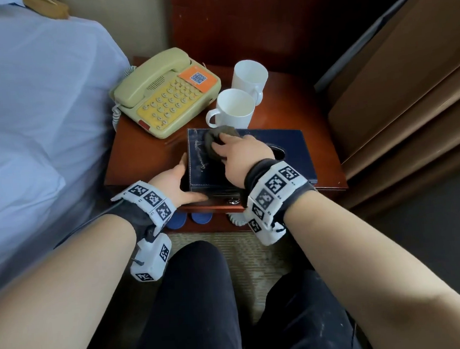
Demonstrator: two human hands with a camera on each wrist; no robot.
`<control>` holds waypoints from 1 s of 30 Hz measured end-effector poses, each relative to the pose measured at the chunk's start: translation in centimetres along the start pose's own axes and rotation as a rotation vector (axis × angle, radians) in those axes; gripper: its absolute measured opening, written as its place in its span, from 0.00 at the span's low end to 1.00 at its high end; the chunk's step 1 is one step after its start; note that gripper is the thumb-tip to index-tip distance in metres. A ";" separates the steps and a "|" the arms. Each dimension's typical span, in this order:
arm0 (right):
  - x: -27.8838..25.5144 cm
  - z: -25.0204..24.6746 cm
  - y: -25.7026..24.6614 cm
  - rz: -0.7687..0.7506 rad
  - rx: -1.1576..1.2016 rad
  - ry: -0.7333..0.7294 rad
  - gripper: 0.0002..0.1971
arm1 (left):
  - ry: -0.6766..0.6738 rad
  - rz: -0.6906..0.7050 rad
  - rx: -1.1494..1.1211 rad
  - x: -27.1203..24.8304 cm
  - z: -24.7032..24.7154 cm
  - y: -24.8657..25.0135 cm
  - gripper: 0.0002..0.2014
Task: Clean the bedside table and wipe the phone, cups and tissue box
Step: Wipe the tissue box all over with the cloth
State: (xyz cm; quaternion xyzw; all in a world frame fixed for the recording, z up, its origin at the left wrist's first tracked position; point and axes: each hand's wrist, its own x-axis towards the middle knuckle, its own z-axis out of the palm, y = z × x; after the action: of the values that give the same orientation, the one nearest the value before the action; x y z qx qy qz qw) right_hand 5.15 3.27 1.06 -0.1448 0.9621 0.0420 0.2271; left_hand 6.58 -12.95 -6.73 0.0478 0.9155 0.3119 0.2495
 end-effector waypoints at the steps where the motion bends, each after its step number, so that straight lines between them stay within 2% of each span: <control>1: -0.2 0.0 -0.4 -0.056 -0.062 -0.034 0.32 | -0.006 0.002 0.017 0.1 -0.1 0.0 0.49; 4: -1.6 -0.4 -0.5 -0.366 -0.233 -0.095 0.28 | -0.024 0.005 0.051 0.6 -0.1 0.1 0.49; 6: -2.3 -1.0 0.1 -0.502 -0.214 -0.184 0.25 | -0.039 0.001 0.054 0.7 -0.3 0.2 0.48; 7: -2.2 -1.5 0.4 -0.474 -0.134 -0.187 0.24 | -0.032 0.000 0.051 0.6 -0.3 0.2 0.48; 8: -1.9 -1.9 0.8 -0.404 -0.031 -0.128 0.24 | -0.019 0.002 0.045 0.7 -0.2 0.0 0.49; 10: -0.3 -2.3 1.2 -0.225 0.123 0.054 0.24 | -0.007 0.019 0.023 0.6 -0.1 -0.5 0.51; 11: 0.6 -2.3 0.9 -0.152 0.128 0.085 0.24 | -0.008 0.028 0.015 0.5 -0.1 -0.5 0.52; 13: 1.9 -2.2 -0.2 -0.101 0.025 0.028 0.26 | -0.007 0.029 0.016 0.4 -0.1 -0.5 0.53; 15: 2.2 -1.9 -1.0 -0.153 -0.106 -0.066 0.27 | -0.002 0.026 0.030 0.6 -0.1 -0.5 0.51; 16: 2.1 -1.9 -1.1 -0.227 -0.155 -0.107 0.27 | 0.000 0.018 0.046 0.7 0.0 -0.5 0.48; 18: 1.3 -2.4 -0.6 -0.371 -0.146 -0.231 0.25 | -0.008 0.012 0.073 0.8 0.0 -0.5 0.42; 19: 0.8 -2.9 -0.3 -0.387 -0.097 -0.278 0.24 | -0.010 0.013 0.071 0.8 0.0 -0.5 0.42; 20: 0.7 -3.5 0.1 -0.356 -0.034 -0.261 0.24 | -0.009 0.013 0.057 0.8 -0.1 -0.4 0.45; 23: 1.9 -4.1 0.9 -0.170 0.071 0.029 0.23 | -0.017 0.020 0.034 0.5 -0.4 -0.2 0.50; 25: 3.2 -3.5 0.1 -0.126 0.075 0.093 0.23 | -0.021 0.030 0.030 0.3 -0.4 -0.1 0.52; 27: 3.8 -2.7 -0.9 -0.150 0.022 0.049 0.23 | -0.022 0.025 0.012 0.3 -0.4 -0.2 0.52; 30: 2.9 -3.1 -0.5 -0.255 0.021 -0.152 0.23 | -0.014 0.012 0.006 0.3 -0.3 -0.2 0.47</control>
State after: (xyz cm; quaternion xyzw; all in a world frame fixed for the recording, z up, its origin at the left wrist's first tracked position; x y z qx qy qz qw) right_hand 1.51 1.61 2.51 -0.2598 0.9164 0.0134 0.3042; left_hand 6.13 -13.21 -6.77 0.0563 0.9144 0.3102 0.2539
